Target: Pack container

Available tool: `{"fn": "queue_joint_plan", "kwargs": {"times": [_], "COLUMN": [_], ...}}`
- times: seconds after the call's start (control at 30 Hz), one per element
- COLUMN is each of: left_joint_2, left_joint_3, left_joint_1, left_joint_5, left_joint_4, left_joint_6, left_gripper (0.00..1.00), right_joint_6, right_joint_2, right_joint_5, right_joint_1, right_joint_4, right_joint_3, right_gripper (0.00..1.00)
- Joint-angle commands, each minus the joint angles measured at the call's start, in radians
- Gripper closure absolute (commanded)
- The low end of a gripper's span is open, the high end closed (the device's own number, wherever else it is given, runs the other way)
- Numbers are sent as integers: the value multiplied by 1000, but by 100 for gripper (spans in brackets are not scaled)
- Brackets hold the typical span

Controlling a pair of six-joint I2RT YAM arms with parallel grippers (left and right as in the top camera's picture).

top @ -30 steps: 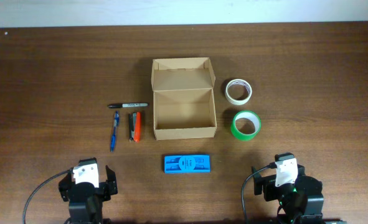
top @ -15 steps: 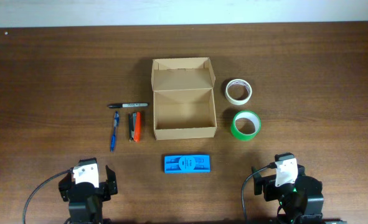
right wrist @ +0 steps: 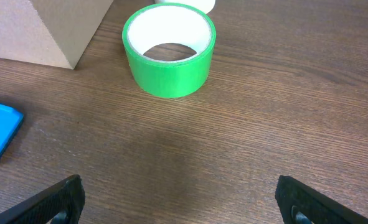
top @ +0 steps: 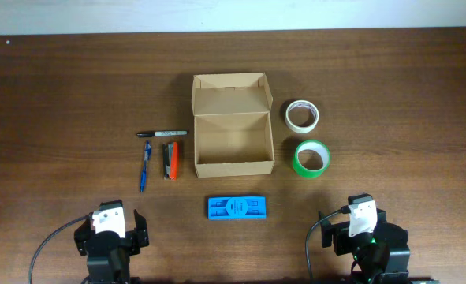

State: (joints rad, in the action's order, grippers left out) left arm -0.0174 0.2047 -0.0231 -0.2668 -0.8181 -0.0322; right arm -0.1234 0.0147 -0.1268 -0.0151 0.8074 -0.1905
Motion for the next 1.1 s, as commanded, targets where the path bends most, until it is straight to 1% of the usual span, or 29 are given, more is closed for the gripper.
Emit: {"fn": "queue_joint_plan", "kwargs": {"times": [0.0, 0.47, 0.53, 0.6, 0.67, 0.77, 1.07], "left_joint_2": [11, 11, 11, 11, 11, 11, 11], "left_joint_3": [-11, -11, -11, -11, -11, -11, -11], "left_joint_1": [-5, -5, -5, -5, -5, -5, -5], "left_joint_5": [-10, -10, -10, -10, -10, -10, -10], "left_joint_4": [3, 3, 3, 3, 3, 3, 3], "left_joint_6": [14, 14, 14, 14, 14, 14, 14], "left_gripper": [0, 1, 0, 0, 0, 0, 0], "right_joint_6": [9, 9, 9, 9, 10, 9, 29], "right_joint_2": [-12, -12, -8, 29, 108, 287, 898], "right_joint_5": [19, 19, 19, 5, 3, 5, 0], "right_joint_1": [9, 9, 9, 9, 9, 9, 9], "right_joint_4": [-4, -9, -36, -58, -69, -51, 98], "right_joint_3": [10, 10, -8, -66, -154, -315, -832], "right_gripper": [1, 1, 1, 1, 1, 1, 1]}}
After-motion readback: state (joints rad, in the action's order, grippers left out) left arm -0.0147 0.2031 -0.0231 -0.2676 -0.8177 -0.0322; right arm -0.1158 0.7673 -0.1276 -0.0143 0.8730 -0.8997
